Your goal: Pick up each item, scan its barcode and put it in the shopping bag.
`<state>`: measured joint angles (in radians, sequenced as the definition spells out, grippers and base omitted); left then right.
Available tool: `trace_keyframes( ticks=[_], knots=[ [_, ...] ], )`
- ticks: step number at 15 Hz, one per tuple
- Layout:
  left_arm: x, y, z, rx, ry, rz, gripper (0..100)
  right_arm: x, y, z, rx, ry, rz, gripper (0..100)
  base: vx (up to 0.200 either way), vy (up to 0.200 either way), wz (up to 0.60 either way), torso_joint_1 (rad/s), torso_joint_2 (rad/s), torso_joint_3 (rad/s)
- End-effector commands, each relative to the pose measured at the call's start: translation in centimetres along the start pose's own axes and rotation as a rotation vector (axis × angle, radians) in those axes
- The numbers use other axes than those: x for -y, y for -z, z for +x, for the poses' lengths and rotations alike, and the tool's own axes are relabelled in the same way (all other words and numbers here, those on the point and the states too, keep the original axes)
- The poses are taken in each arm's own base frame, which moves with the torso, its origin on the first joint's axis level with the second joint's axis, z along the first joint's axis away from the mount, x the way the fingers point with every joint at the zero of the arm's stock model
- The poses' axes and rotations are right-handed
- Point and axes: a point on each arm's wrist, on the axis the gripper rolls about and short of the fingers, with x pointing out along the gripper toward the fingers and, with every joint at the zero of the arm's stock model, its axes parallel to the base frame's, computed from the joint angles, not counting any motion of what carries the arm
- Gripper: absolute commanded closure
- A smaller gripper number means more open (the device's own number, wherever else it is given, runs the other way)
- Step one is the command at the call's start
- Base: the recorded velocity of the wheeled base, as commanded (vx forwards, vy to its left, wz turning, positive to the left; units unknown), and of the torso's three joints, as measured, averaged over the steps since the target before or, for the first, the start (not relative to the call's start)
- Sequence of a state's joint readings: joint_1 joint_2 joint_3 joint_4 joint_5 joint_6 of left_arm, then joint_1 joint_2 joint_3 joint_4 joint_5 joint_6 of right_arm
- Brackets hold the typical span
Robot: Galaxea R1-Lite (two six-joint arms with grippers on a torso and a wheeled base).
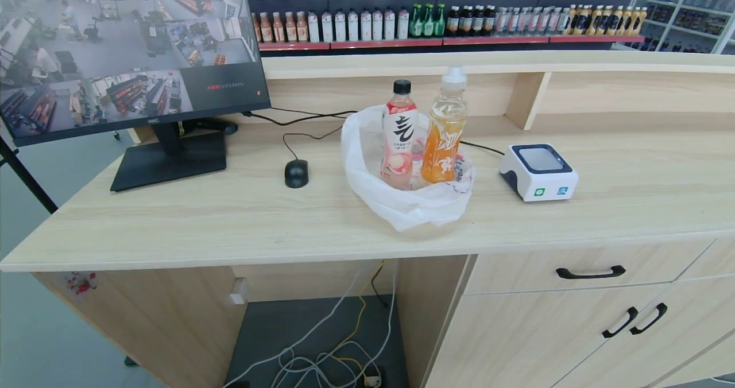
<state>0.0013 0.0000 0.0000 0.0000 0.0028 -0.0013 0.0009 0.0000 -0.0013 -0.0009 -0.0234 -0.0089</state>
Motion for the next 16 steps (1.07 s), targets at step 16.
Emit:
trace_keyframes(
  ticks=[16],
  knots=[
    [0.00, 0.00, -0.01, -0.003, -0.001, 0.026, 0, 0.00, -0.02, 0.01, -0.001, 0.000, 0.003, 0, 0.000, -0.138, 0.00, 0.003, 0.00, 0.001]
  ],
)
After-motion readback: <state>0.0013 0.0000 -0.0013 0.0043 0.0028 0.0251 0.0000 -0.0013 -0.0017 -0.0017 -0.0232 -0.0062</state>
